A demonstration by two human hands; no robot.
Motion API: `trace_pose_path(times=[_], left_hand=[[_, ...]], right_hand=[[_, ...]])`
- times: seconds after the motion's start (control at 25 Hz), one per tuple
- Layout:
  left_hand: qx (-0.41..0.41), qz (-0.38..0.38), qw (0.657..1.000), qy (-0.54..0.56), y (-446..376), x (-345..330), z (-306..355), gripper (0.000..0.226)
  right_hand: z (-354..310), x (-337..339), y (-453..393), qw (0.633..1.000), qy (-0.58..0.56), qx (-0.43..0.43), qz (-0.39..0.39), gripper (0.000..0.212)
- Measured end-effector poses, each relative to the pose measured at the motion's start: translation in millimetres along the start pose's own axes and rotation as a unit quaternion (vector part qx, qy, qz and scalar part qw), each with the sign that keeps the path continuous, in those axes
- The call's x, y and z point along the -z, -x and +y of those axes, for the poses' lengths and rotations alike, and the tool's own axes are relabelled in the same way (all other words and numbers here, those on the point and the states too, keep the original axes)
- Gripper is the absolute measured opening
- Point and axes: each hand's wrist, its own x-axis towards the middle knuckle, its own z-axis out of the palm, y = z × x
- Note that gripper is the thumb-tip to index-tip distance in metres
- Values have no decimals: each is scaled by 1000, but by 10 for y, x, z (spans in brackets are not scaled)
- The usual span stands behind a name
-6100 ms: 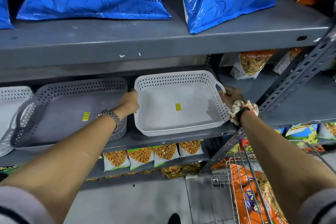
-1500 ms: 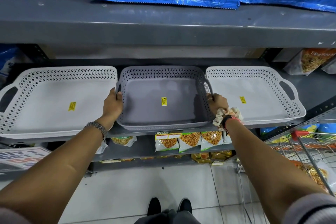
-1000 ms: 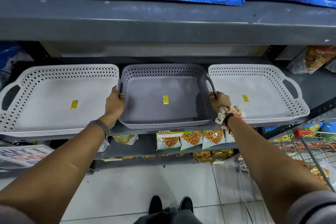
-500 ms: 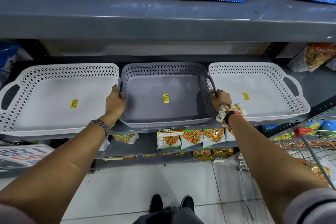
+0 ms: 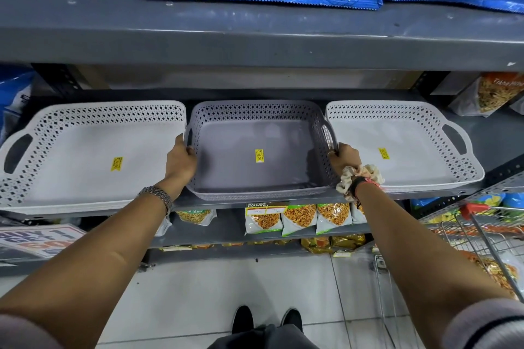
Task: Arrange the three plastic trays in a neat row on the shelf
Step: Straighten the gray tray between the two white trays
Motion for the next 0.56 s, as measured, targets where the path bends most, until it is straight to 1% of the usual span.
trace_pose_path(times=[0.2,0.4,0.48,0.56], left_hand=[[1,0,1000,1,8,7,-5,43],[-6,-3,1000,1,19,10,-10,42],[-11,-5,1000,-4,19,12,-25,42],[-20,-4,1000,-9,17,16,-43,42]], right_hand=[[-5,-7,-7,1000,2,-2,5,27],[-1,-3,-6,1000,-2,-3,0,26],[-6,5,7,1000,-6,-2,-2,23],[-10,10,17,1000,-7,0,-4,14]])
